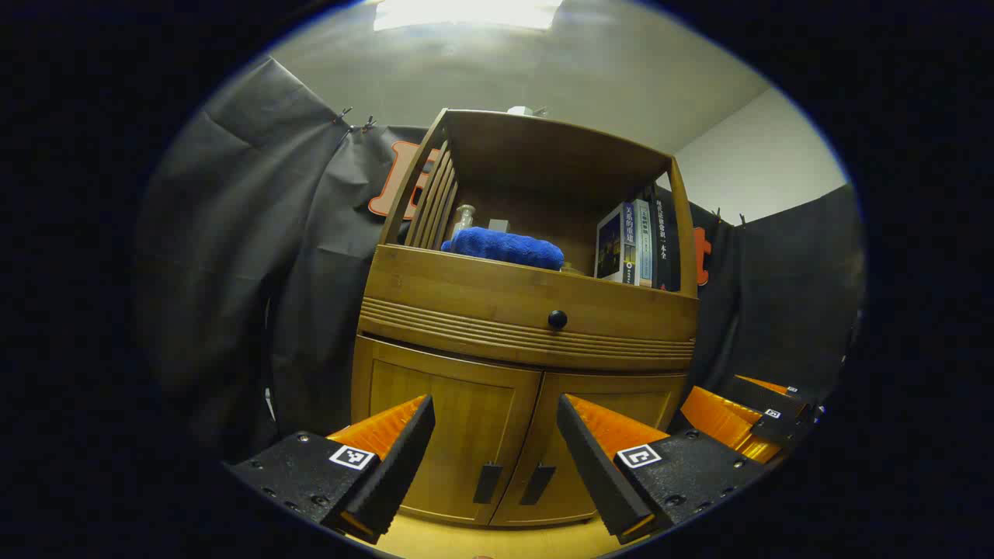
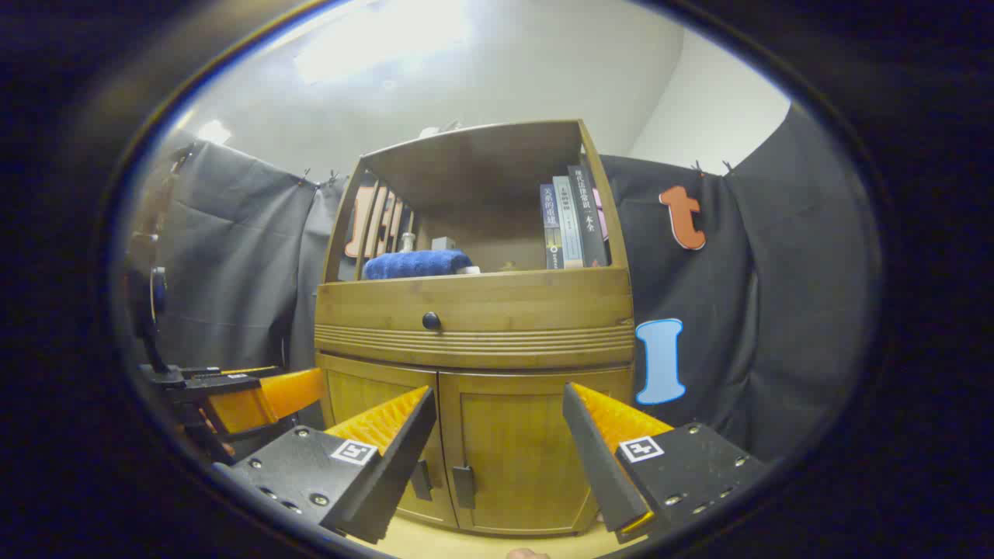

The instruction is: Open the right door of the double-door shoe cabinet with the right hand, and open the left door with the left hand.

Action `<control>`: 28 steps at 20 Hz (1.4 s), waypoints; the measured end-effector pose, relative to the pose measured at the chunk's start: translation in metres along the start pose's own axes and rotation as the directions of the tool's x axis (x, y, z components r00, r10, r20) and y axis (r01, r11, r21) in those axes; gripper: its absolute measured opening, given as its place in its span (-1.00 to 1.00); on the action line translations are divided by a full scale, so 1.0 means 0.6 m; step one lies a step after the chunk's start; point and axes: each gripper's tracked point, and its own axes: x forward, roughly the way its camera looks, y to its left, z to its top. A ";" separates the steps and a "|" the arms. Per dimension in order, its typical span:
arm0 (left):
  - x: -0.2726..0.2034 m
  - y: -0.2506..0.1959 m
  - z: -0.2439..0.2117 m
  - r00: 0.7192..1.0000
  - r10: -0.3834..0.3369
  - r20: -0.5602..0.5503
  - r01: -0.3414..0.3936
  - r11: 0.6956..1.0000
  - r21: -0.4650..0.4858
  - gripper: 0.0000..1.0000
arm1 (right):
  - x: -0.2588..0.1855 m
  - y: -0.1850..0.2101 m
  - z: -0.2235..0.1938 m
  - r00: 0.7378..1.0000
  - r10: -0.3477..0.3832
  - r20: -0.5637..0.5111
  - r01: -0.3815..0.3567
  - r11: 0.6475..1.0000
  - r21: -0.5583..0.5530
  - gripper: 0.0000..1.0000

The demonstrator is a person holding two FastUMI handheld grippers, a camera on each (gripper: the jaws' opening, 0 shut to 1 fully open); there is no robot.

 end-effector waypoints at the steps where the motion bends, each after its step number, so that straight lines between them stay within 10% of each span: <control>1: 0.000 0.002 -0.003 1.000 0.006 0.000 -0.006 1.000 0.014 0.94 | 0.003 -0.006 -0.003 1.000 -0.006 0.000 0.006 1.000 -0.010 0.94; 16: -0.002 0.029 -0.015 0.999 0.003 -0.039 -0.003 1.000 0.016 0.94 | 0.032 0.037 -0.040 0.999 0.016 -0.040 -0.018 0.999 -0.033 0.94; 24: -0.035 0.129 0.003 0.996 0.088 -0.021 -0.087 0.995 0.040 0.95 | 0.116 0.055 -0.178 0.976 -0.023 -0.215 0.012 0.998 -0.055 0.93; 28: -0.040 0.183 0.010 0.988 0.153 -0.011 -0.152 0.986 0.071 0.95 | 0.147 0.076 -0.250 0.947 -0.021 -0.319 0.009 0.999 -0.040 0.60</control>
